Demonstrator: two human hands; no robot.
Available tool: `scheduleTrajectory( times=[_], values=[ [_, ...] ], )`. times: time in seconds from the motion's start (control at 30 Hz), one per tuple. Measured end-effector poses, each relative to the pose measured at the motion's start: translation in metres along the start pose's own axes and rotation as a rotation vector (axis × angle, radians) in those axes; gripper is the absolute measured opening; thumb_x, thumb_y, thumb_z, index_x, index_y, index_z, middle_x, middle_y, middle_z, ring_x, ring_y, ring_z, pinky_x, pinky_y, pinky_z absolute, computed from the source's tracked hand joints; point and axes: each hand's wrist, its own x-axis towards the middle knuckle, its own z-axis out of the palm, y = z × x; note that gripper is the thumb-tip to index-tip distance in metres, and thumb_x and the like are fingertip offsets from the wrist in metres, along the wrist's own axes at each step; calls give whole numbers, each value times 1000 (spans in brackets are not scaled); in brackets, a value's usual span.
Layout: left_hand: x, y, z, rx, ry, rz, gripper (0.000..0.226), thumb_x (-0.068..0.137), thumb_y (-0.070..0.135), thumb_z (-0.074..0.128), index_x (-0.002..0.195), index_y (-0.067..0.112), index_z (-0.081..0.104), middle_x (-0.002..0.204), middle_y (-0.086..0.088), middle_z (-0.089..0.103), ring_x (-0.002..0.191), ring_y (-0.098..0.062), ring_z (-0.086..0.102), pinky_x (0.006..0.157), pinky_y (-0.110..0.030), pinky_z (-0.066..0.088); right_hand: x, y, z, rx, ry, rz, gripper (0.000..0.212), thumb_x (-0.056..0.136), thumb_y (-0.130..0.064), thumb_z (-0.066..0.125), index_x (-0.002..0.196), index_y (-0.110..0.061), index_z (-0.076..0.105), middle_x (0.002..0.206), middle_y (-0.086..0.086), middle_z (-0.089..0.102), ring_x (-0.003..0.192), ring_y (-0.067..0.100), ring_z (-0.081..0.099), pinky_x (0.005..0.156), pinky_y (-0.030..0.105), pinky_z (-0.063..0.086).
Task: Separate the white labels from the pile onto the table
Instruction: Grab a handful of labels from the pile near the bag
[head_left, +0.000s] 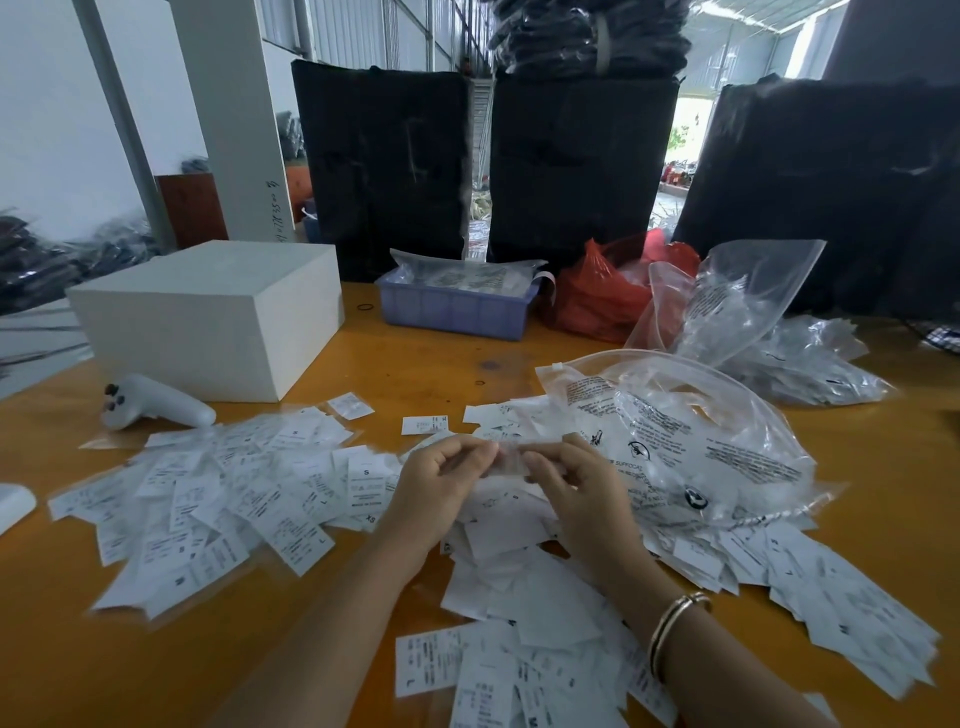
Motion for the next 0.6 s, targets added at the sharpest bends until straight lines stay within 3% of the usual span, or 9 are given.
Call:
scheduleTrajectory(
  times=[0.1,0.2,0.3,0.37,0.6],
  values=[
    [0,0,-3,-21,45,-31,15,91,33,57,87,27,71,83,19,72,79,4,65,64,-6,46,0,-3,-3,169,124,12,26,87,-5,63,87,-31,68,74,-7,58,67,0,58,62,12,45],
    [1,1,-2,-13,65,-55,17,90,36,56,84,28,70,79,21,71,76,6,64,61,-4,45,-1,-6,-4,437,206,86,30,87,-2,61,91,-30,70,80,0,68,75,11,69,67,16,52],
    [1,4,-2,-9,73,-66,28,85,48,52,80,28,70,76,22,71,75,8,63,59,-3,44,-1,-8,-3,628,244,148,32,88,-2,61,103,-30,68,84,-5,71,78,16,70,67,18,53],
    [1,5,-1,-13,73,-61,35,79,55,48,78,28,69,75,22,71,74,8,63,59,-2,44,-2,-8,-3,683,243,156,35,88,-3,60,111,-29,64,84,-4,71,79,18,70,68,18,53],
    [1,5,-3,-58,98,-40,36,78,55,49,79,26,70,76,20,72,73,7,64,60,-4,45,-3,-8,-3,670,239,182,32,87,-2,62,101,-29,69,90,-1,72,78,20,70,66,18,53]
  ],
)
